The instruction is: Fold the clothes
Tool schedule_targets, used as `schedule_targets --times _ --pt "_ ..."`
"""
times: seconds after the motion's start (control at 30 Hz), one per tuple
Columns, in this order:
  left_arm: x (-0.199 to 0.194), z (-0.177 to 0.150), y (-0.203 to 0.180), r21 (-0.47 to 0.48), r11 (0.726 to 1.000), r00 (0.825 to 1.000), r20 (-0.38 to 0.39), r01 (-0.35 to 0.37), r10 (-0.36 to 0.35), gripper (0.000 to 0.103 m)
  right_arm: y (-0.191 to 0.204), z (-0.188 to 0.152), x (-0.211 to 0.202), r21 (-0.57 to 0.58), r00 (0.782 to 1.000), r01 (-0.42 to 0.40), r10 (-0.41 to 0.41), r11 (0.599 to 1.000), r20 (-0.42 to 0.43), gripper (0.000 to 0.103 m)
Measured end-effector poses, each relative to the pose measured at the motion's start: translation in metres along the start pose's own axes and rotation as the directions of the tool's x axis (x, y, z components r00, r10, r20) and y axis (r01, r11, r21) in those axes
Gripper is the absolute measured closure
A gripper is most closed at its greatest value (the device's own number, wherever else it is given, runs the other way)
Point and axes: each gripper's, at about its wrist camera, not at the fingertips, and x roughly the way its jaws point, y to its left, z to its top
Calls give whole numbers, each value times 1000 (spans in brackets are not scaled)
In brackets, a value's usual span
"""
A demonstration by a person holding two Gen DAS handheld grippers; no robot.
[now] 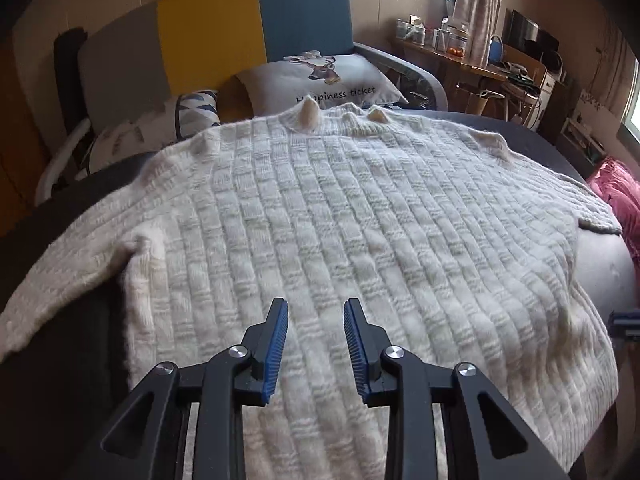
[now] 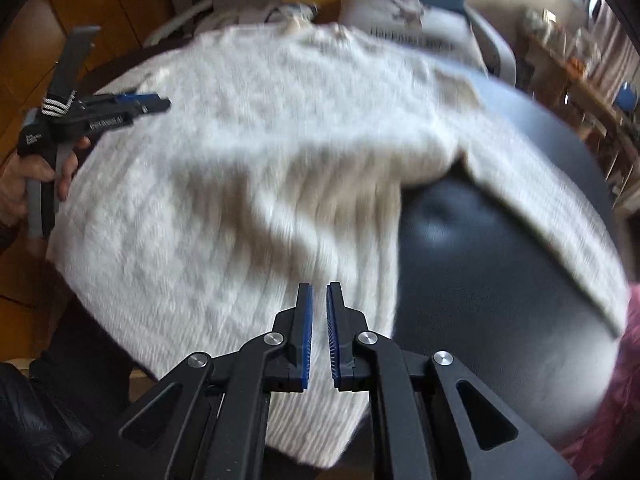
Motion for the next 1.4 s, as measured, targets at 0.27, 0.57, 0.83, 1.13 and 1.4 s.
schedule_targets --times 0.27,0.57,0.83,1.13,1.4 --pt "27 -11 -6 69 997 999 -33 -29 32 73 5 -50 10 -8 999 -23 23 1000 -47 95" --pt "10 -4 9 -40 999 998 57 -1 3 73 -1 -67 3 36 998 -20 22 999 -60 96" --pt "25 25 11 30 999 998 54 -39 37 73 -49 10 4 118 999 40 -40 992 1 95" --pt "32 33 28 -32 999 994 106 -4 7 74 -120 82 29 246 995 67 -83 967 56 95" --pt "101 93 -26 99 995 1000 6 16 -17 74 -115 142 79 186 1000 14 -16 982 10 95"
